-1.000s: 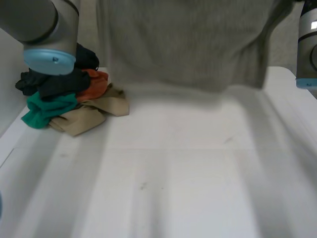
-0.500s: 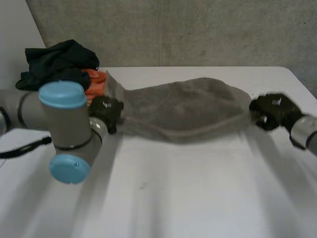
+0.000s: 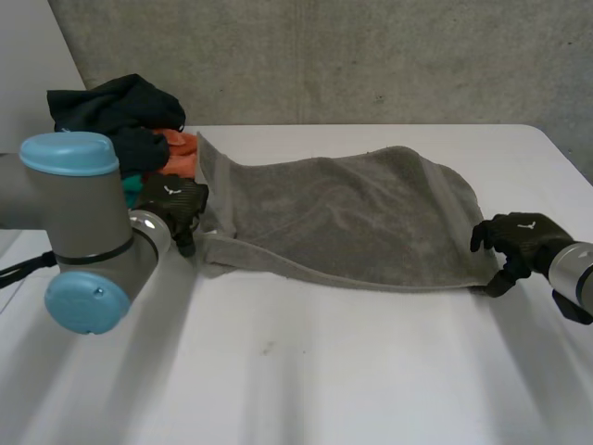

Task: Fold the laundry.

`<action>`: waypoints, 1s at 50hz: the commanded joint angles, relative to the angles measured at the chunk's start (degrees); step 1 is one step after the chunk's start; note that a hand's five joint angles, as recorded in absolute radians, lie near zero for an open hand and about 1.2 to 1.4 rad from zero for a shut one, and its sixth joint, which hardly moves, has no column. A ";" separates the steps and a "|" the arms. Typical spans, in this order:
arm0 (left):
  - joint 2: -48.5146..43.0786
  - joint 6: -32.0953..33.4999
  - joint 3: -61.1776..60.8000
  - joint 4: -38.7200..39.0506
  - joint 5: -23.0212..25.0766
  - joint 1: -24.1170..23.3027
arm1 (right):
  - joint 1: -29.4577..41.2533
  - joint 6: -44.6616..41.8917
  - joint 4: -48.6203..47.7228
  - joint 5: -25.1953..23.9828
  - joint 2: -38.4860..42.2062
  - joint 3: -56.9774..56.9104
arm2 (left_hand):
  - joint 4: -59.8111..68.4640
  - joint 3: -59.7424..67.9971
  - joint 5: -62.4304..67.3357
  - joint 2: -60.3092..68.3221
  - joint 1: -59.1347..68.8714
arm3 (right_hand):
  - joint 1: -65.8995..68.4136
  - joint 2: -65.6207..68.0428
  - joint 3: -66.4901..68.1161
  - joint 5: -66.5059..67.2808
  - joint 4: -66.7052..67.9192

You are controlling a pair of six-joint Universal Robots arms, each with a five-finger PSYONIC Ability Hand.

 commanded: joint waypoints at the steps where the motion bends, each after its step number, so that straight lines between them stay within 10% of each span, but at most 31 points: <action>1: -1.40 -0.07 0.68 -2.11 5.18 2.85 | 2.15 -1.03 -3.92 0.34 3.06 2.01 | -0.62 -1.02 -0.17 -0.73 -0.73 | 2.54 3.07 3.07 4.38 2.79; 9: -3.77 0.02 1.56 -5.72 9.93 3.64 | 1.62 -6.83 -12.70 1.30 6.66 2.62 | -0.79 -1.20 -0.35 -0.90 -0.90 | 9.42 9.95 9.95 11.26 9.66; 12: -4.56 0.02 2.43 -6.07 10.11 3.73 | 1.62 -7.71 -17.26 2.27 7.19 3.24 | -0.79 -1.20 -0.34 -0.90 -0.90 | 45.39 45.92 45.92 47.22 45.63; 26: -10.27 1.51 10.34 -6.34 8.62 3.20 | 1.44 -6.92 -23.61 1.39 4.38 6.76 | 5.09 4.68 5.53 4.98 4.98 | 45.63 46.16 46.16 47.46 45.87; 33: -11.24 3.88 11.84 -10.99 5.72 3.73 | 0.04 -7.19 -21.85 1.39 3.94 5.88 | 48.48 48.07 48.92 48.37 48.37 | 45.63 46.16 46.16 47.46 45.87; 40: -3.79 4.15 5.96 -18.99 3.61 2.85 | -1.45 -11.04 -9.57 1.04 -0.18 3.77 | 48.48 48.07 48.92 48.37 48.37 | 45.63 46.16 46.16 47.46 45.87; 50: 11.34 15.48 -11.97 -28.57 4.75 -0.22 | -8.92 -41.26 35.61 2.36 -6.25 -0.63 | 48.48 48.07 48.92 48.37 48.37 | 45.63 46.16 46.16 47.46 45.87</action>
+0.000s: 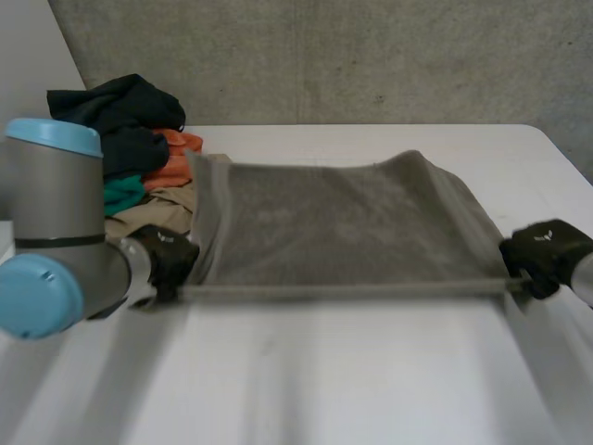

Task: Fold the laundry.

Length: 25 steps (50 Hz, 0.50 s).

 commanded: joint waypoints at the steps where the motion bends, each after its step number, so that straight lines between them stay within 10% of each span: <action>1: 9.27 8.82 -12.27 -5.34 1.07 -2.69 | -5.39 -23.45 32.09 1.36 -3.51 -2.74 | 11.73 12.18 13.62 11.67 13.49 | 14.90 12.52 12.13 13.03 11.65; 15: -3.82 5.23 22.58 1.25 -5.61 -4.45 | 2.43 -11.89 10.07 3.56 3.35 -18.98 | 11.73 12.18 13.62 11.67 13.49 | 14.90 12.52 12.13 13.03 11.65; 25: -1.46 -2.15 50.12 19.23 -4.91 -4.01 | 2.35 19.03 -28.04 10.23 -1.56 -36.31 | 11.73 12.18 13.62 11.67 13.49 | 14.90 12.52 12.13 13.03 11.65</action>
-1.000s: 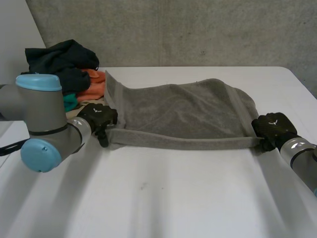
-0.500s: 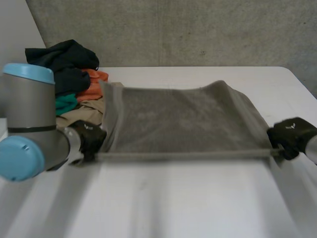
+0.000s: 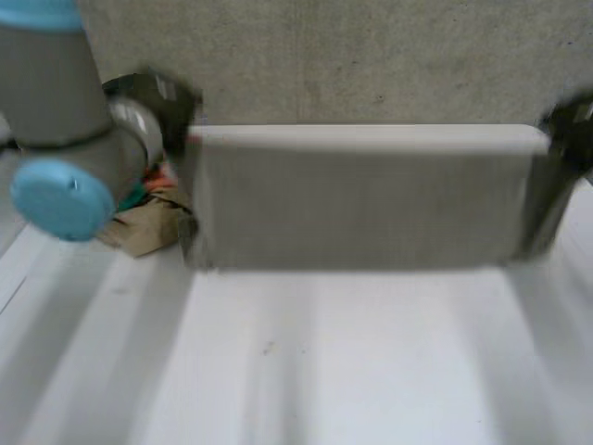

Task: Fold the laundry.

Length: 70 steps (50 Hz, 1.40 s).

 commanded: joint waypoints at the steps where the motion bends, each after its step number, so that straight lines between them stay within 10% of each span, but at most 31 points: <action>1: 4.32 -5.46 14.58 15.84 1.04 0.50 | -0.70 20.42 -26.07 4.67 -4.72 -8.47 | 11.64 12.06 13.62 11.53 13.49 | 14.90 12.52 11.96 11.80 11.64; 16: 6.09 -6.34 0.79 14.97 1.22 1.47 | 0.44 19.21 -15.28 -0.25 -1.48 -7.78 | 11.64 12.06 13.62 11.53 13.49 | 14.90 12.52 11.96 11.80 11.64; 30: 6.17 -5.38 -29.52 15.15 1.22 -2.40 | -3.16 9.28 -0.69 -6.40 0.11 16.47 | 11.64 12.06 13.62 11.53 13.49 | 14.90 12.52 11.96 11.80 11.64; 44: 18.13 1.66 -54.15 -5.49 -6.87 -10.04 | -18.36 -27.97 35.87 -6.75 -15.27 33.62 | 11.64 12.06 13.62 11.53 13.49 | 14.90 12.52 11.96 11.80 11.64; 70: -11.57 2.10 -5.13 3.90 -4.58 -5.65 | -4.66 -2.77 -9.90 -4.30 4.67 16.49 | 11.64 12.06 13.62 11.53 13.49 | 14.90 12.52 11.96 11.80 11.64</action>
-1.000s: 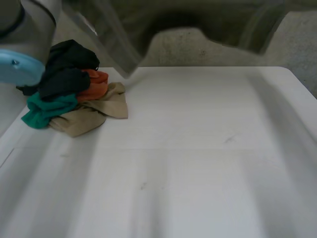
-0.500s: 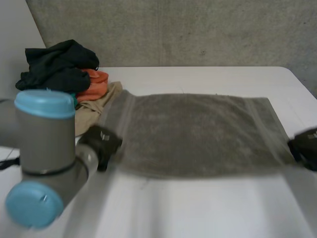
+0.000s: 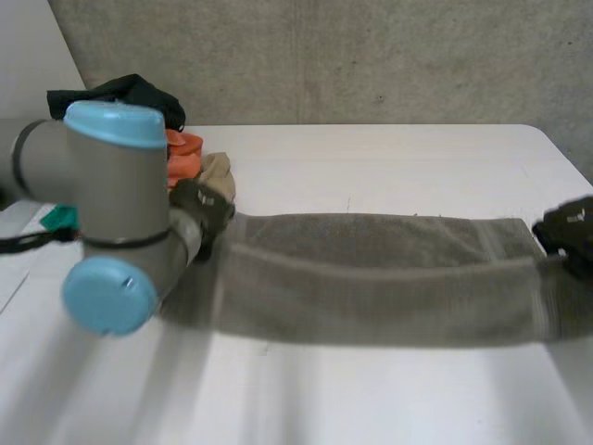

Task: Fold the laundry.

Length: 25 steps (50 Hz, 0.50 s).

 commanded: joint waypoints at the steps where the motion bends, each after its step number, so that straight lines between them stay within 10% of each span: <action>1: -12.68 1.05 18.07 1.76 0.09 0.68 | 3.18 6.37 -15.81 3.47 7.49 -5.54 | 11.47 11.91 13.14 11.41 13.49 | 14.90 12.52 11.96 11.10 11.62; 9: -24.02 3.15 34.07 0.09 -1.66 0.15 | 6.17 6.91 -27.77 5.06 17.69 -11.96 | 11.47 11.91 13.14 11.41 13.49 | 14.90 12.52 11.96 11.10 11.62; 10: -25.42 3.94 35.91 -0.35 -1.84 0.06 | 6.61 6.99 -29.17 5.32 19.79 -13.44 | 6.49 6.93 8.17 6.43 8.51 | -4.27 -6.65 -7.21 -8.07 -7.55; 13: -26.75 4.48 38.12 -0.18 -2.19 -0.29 | 7.32 7.08 -30.33 6.11 22.61 -15.56 | -57.06 -56.63 -55.39 -57.12 -55.04 | -55.10 -57.48 -58.04 -58.90 -58.38; 25: -21.05 2.20 30.94 2.90 -2.98 -2.22 | 6.62 14.81 -19.44 10.60 16.39 -13.73 | -58.53 -58.09 -56.86 -58.59 -56.51 | -55.10 -57.48 -58.04 -58.90 -58.38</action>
